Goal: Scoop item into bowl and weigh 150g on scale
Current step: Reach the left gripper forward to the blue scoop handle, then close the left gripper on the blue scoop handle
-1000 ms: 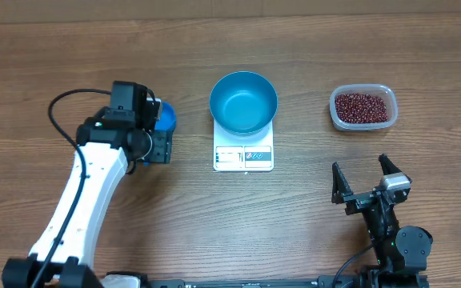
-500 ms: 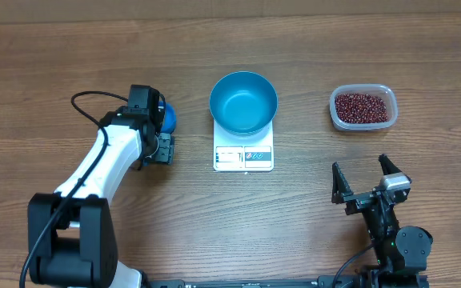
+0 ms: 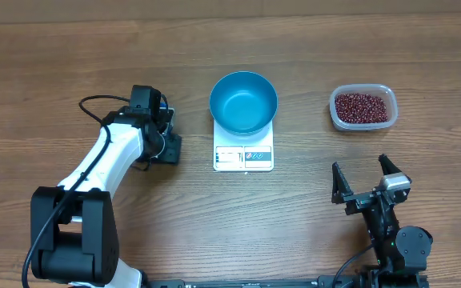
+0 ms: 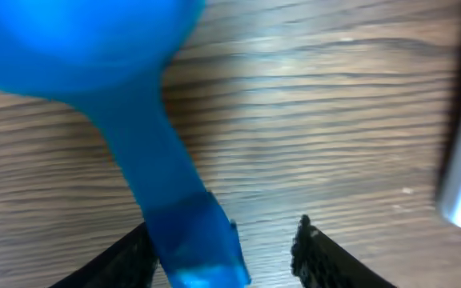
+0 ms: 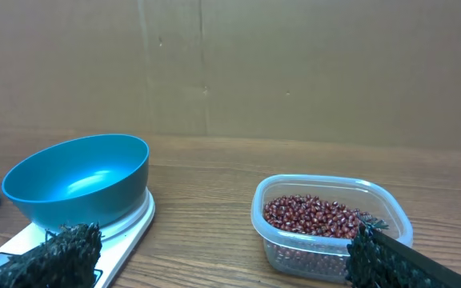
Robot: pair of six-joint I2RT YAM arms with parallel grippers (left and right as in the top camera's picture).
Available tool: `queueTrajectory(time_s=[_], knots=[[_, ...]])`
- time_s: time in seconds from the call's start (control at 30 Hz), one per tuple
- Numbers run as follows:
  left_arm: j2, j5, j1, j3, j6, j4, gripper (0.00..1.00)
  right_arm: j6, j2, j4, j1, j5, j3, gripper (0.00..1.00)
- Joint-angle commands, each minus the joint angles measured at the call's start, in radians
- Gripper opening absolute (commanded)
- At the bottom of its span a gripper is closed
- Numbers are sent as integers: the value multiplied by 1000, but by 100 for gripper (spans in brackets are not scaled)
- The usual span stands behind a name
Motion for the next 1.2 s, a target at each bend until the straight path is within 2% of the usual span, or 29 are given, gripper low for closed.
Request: queueTrajectory(time_s=[0.0,0.07,0.17,0.23,0.3,0.4,0.67,0.73,0.8,0.83,0.93,1.07,1.17], knots=[[10,71,6,-10,-23,3,64,4,-9,5,-4,10,-10,100],[10,45,7,-9,-40,18,67,4,-9,5,-4,10,-10,100],[10,5,11,-9,-106,50,77,4,-9,5,-4,10,-10,100],[10,-6,11,-9,-145,72,86,4,-9,5,-4,10,-10,100],[10,-4,11,-9,-195,91,100,4,-9,5,-4,10,-10,100],[10,-4,11,-9,-257,108,99,4,-9,5,-4,10,-10,100],[10,19,11,-10,-259,152,100,4,-9,5,-4,10,-10,100],[10,14,11,-10,-245,167,93,4,-9,5,-4,10,-10,100],[10,-16,11,-10,-257,171,72,4,-9,5,-4,10,-10,100],[10,-24,11,-10,-277,168,66,4,-9,5,-4,10,-10,100],[14,-27,10,-11,-297,162,60,4,-9,5,-4,10,-10,100],[18,-47,10,-12,-297,162,60,4,-9,5,-4,10,-10,100],[18,-92,10,-13,-297,161,56,4,-9,5,-4,10,-10,100]])
